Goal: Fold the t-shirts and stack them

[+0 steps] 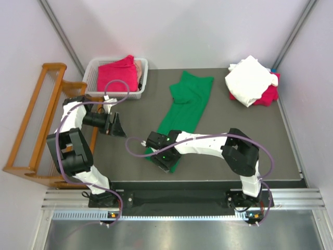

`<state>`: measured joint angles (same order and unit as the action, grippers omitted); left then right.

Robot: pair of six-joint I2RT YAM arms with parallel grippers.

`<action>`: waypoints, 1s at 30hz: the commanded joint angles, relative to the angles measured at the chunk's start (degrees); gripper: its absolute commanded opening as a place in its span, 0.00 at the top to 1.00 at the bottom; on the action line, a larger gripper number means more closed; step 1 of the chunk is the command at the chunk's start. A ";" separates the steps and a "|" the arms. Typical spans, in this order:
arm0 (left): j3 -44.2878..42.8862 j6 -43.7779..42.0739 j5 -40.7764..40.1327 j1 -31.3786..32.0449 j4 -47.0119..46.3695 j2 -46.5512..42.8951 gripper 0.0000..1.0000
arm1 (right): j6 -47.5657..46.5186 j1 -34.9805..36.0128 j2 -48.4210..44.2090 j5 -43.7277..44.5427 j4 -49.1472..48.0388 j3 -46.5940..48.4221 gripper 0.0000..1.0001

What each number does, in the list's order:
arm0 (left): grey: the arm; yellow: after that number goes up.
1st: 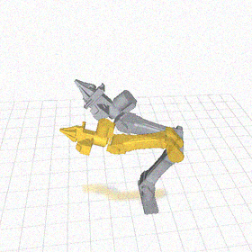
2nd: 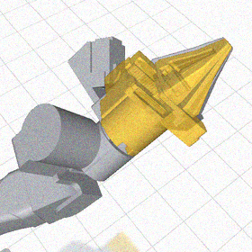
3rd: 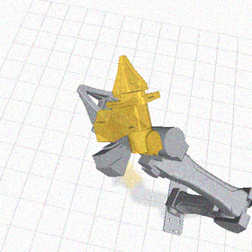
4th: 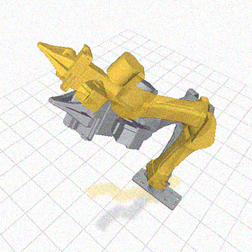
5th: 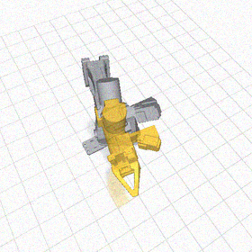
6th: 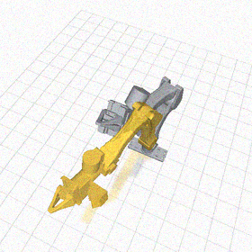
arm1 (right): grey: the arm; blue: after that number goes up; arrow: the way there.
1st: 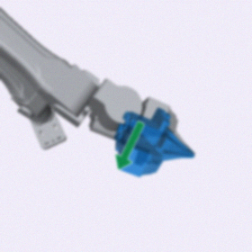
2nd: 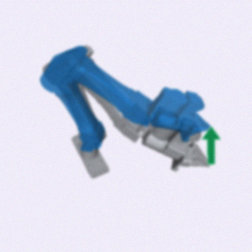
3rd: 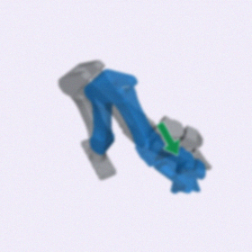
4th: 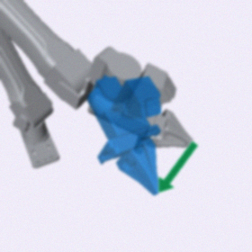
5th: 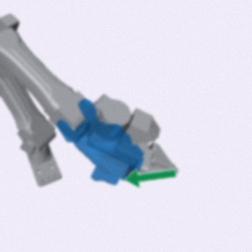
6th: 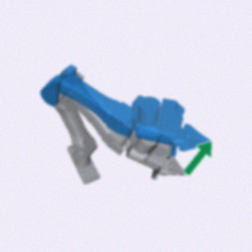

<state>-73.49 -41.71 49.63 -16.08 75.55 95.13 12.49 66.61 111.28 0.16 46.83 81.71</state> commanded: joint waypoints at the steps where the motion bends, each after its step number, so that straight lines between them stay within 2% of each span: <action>1: -2.00 -1.09 1.35 -0.27 1.36 -1.53 0.01 | -0.01 1.15 0.16 -1.57 -1.83 -1.47 0.41; 8: -2.36 -1.09 1.53 -0.27 1.44 -1.18 0.01 | 0.17 1.15 1.21 -2.45 -3.06 -1.91 0.44; 30: -3.32 -0.65 -0.85 -0.27 1.44 -2.49 0.01 | 0.87 0.36 4.82 -4.29 -9.03 -7.18 0.62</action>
<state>-74.65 -41.69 48.31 -16.08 75.75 95.09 12.51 66.57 112.75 -0.64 43.42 78.43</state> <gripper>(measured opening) 0.985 0.398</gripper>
